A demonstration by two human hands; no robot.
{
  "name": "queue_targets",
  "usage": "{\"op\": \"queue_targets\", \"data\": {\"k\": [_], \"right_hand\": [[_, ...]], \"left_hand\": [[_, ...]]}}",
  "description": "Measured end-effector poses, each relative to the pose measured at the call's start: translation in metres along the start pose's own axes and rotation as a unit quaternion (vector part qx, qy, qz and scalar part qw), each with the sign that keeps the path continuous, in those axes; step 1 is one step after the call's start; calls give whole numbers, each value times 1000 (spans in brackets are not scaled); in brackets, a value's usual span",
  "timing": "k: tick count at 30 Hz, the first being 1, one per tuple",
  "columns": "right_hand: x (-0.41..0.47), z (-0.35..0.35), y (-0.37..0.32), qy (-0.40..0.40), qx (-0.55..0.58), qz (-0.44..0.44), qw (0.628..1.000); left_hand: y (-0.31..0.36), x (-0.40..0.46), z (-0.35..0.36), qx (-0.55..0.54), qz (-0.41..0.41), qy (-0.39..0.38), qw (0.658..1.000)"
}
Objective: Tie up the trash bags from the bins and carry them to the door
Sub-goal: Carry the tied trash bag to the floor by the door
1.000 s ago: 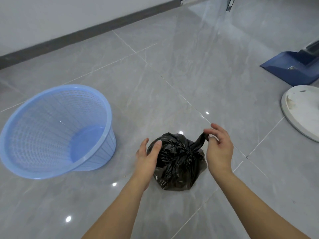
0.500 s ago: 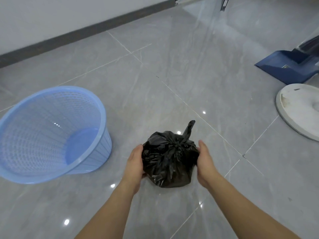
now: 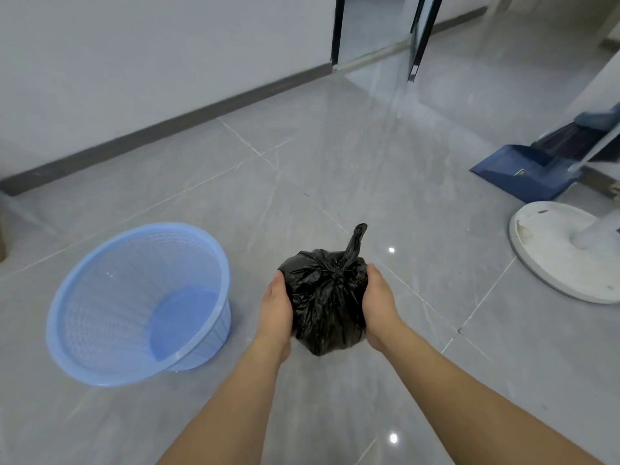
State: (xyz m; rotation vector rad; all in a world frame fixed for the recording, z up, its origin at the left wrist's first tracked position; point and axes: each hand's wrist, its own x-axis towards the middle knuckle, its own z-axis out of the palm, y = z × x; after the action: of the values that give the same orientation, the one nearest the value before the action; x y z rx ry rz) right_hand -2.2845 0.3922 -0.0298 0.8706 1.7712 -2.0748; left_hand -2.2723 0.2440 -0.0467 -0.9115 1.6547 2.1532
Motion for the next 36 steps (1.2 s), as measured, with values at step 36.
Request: {"op": "queue_targets", "data": {"k": [36], "right_hand": [[-601, 96, -798, -131, 113, -212, 962]], "left_hand": [[798, -642, 138, -134, 275, -129, 943]]}}
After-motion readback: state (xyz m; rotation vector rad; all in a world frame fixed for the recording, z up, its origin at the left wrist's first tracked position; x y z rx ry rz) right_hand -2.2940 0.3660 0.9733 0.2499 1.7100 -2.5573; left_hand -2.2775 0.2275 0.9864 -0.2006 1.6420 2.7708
